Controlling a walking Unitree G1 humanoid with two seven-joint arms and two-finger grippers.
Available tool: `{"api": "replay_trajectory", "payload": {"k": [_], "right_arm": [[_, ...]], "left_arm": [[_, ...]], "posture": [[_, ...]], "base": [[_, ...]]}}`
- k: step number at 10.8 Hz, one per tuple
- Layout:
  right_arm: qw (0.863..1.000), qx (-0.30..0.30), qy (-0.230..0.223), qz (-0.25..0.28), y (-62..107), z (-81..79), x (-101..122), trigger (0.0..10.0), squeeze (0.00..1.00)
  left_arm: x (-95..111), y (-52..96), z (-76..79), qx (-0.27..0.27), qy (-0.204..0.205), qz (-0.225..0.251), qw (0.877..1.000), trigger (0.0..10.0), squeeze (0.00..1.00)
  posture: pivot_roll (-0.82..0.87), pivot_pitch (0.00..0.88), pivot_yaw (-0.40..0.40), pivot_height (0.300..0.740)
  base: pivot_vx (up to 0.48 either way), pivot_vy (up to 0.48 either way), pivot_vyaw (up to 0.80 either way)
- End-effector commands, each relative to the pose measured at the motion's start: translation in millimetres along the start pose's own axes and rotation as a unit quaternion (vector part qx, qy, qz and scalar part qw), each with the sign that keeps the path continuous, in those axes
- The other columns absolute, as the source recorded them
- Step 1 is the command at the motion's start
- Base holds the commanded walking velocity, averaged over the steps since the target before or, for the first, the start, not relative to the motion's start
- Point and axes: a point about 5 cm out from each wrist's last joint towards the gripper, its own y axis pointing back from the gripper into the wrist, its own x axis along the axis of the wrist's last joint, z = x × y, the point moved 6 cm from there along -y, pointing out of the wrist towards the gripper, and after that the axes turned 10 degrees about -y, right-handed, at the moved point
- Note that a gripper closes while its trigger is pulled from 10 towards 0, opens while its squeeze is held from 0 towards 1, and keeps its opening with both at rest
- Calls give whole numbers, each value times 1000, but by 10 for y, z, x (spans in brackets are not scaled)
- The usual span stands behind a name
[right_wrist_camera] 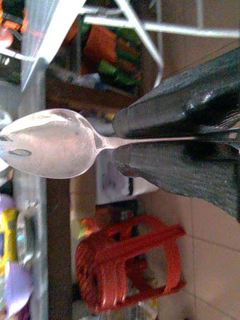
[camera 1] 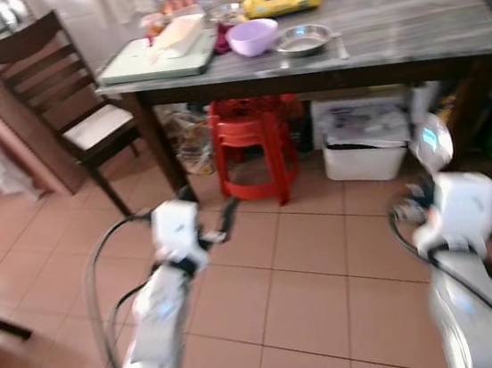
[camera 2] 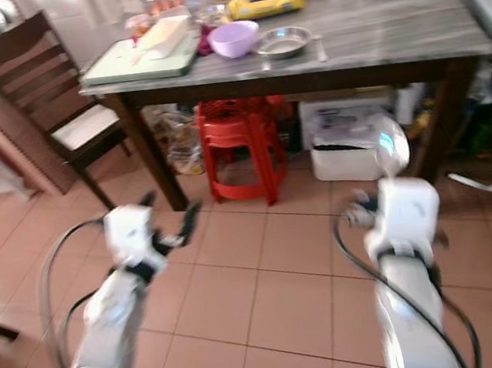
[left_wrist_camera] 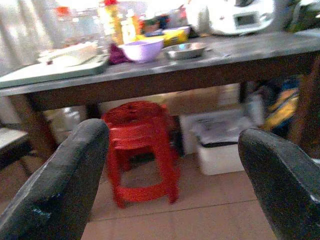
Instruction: Setting the table
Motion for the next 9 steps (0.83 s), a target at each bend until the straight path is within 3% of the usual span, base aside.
{"api": "replay_trajectory", "payload": {"k": [1, 2, 4, 6, 9], "right_arm": [[1000, 12, -18, 18, 37, -54, 90, 10000, 0], [1000, 5, -3, 8, 97, 3, 33, 10000, 0], [1000, 6, -2, 1, 120, 28, -4, 10000, 0], [1000, 29, 11, -1, 111, -39, -23, 10000, 0], [999, 33, -19, -11, 130, -42, -32, 10000, 0]], "left_arm": [[-1, 58, -188, 31, -15, 0, 999, 10000, 0], [-88, 157, -279, 45, -18, -15, 999, 10000, 0], [-128, 221, -291, 45, -18, -21, 999, 10000, 0], [-66, 164, -197, 32, -7, -14, 999, 10000, 0], [-24, 147, -96, 9, 5, -7, 1000, 10000, 0]], "posture": [[-155, 55, 142, 740], [-150, 57, 139, 740], [-148, 59, 138, 740], [-149, 65, 141, 740], [-151, 74, 143, 740]], "base": [[0, 0, 0], [0, 0, 0], [0, 0, 0], [0, 0, 0], [0, 0, 0]]}}
